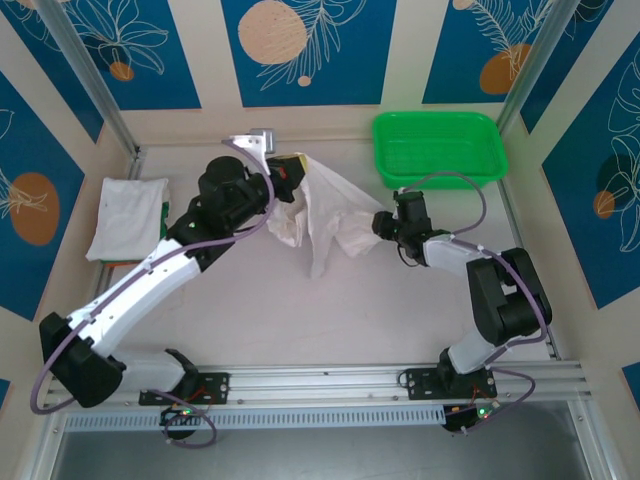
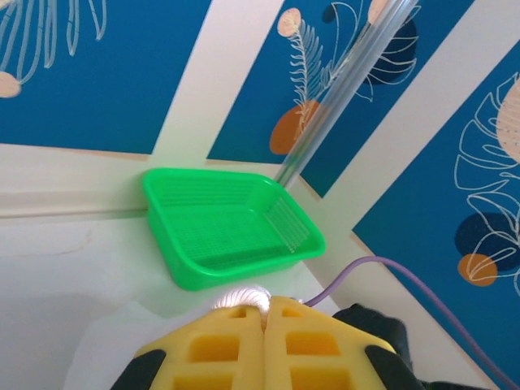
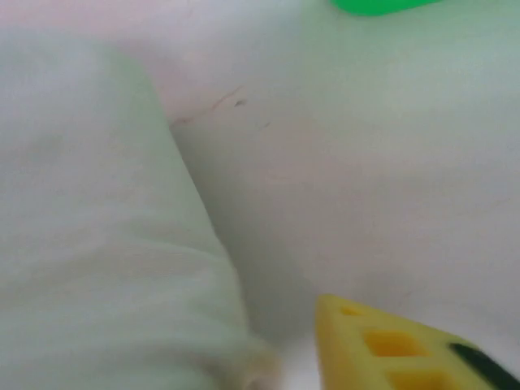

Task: Fold and stack the t-shirts

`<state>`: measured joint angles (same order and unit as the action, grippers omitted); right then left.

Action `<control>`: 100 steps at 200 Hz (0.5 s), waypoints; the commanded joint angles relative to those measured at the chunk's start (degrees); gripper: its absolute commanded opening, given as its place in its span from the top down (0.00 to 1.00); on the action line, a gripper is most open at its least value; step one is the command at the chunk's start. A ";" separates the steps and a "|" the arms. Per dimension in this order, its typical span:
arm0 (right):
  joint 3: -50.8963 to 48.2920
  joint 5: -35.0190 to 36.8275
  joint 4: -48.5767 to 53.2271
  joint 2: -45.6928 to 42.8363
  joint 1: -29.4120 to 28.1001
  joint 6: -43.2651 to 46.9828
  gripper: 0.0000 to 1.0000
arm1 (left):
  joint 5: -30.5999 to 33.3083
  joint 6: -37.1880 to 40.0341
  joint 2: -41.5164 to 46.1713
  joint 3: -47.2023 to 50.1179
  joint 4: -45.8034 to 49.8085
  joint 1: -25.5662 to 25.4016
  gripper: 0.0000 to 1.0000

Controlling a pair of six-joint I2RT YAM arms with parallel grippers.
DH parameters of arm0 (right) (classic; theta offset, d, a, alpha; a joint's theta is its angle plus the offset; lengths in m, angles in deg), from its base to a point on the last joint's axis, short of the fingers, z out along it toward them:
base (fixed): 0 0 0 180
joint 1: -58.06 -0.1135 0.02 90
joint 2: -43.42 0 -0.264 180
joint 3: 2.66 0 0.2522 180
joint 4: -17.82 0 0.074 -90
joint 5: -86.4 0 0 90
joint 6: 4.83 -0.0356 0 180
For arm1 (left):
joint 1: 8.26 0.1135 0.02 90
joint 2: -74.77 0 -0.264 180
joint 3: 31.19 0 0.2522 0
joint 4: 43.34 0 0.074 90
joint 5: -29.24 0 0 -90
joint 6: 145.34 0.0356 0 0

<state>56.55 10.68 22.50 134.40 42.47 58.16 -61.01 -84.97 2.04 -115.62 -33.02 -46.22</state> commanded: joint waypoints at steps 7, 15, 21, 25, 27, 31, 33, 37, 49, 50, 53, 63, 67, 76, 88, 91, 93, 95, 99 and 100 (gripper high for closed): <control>3.42 -1.44 1.14 -2.74 1.34 0.12 0.88 | 3.99 2.79 3.22 0.43 -0.80 1.71 1.00; 3.94 -1.59 1.65 -4.44 1.22 1.44 0.90 | 4.52 3.07 3.42 0.67 -0.67 1.99 1.00; 4.26 -1.51 2.13 -5.90 1.18 2.40 0.91 | 4.96 3.24 3.56 0.64 -0.50 2.24 1.00; 4.38 -1.28 2.37 -6.93 1.16 3.14 0.91 | 5.22 3.36 3.65 0.79 -0.40 2.51 1.00; 4.42 -1.10 2.50 -7.50 1.15 3.46 0.91 | 5.29 3.48 3.69 0.80 -0.29 2.66 1.00; 4.62 -0.83 2.90 -8.55 1.18 3.93 0.94 | 5.57 3.67 3.85 0.81 -0.26 2.97 1.00; 4.62 -0.77 3.05 -9.31 1.14 4.38 0.95 | 5.73 3.74 3.89 0.89 -0.23 3.10 1.00; 4.68 -0.57 3.30 -10.63 1.18 5.12 0.99 | 6.04 3.95 4.00 0.97 -0.02 3.51 1.00; 4.90 -0.92 4.14 -14.88 1.23 7.80 1.00 | 6.62 4.31 4.53 1.20 0.35 4.98 1.00; 4.99 -1.01 4.15 -15.22 1.25 8.00 1.00 | 6.64 4.31 4.62 1.20 0.40 5.16 1.00; 5.18 -1.42 4.42 -16.35 1.33 8.82 1.00 | 6.66 4.33 4.82 1.29 0.44 5.57 1.00; 6.05 -2.92 5.64 -20.09 1.19 11.48 1.00 | 6.54 4.47 5.64 1.53 0.79 7.10 1.00; 6.41 -3.50 6.12 -21.65 1.17 12.67 1.00 | 6.49 4.55 6.02 1.53 0.86 7.68 1.00; 7.27 -4.81 7.06 -24.99 0.75 15.31 1.00 | 6.49 4.87 7.12 1.71 0.99 8.89 1.00; 8.51 -6.87 9.00 -29.46 0.15 18.24 1.00 | 6.73 5.42 8.86 1.72 1.31 10.45 1.00; 8.84 -7.57 9.52 -30.58 0.06 18.89 1.00 | 6.83 5.60 9.37 1.75 1.49 10.78 1.00; 9.04 -8.03 9.87 -31.30 -0.11 19.33 1.00 | 6.95 5.67 9.71 1.70 1.62 10.97 1.00; 9.28 -8.63 10.14 -32.00 -0.17 19.77 1.00 | 7.00 5.80 10.09 1.68 1.76 11.15 1.00; 9.67 -9.67 10.97 -33.41 -0.42 20.62 1.00 | 7.25 6.03 10.78 1.70 2.02 11.57 1.00; 9.84 -9.96 11.21 -33.76 -0.50 20.87 1.00 | 7.35 6.10 10.95 1.69 2.12 11.58 1.00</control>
<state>62.28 6.82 30.98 108.79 43.06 70.82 -55.81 -81.39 8.03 -113.81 -30.27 -36.95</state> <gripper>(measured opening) 0.107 0.046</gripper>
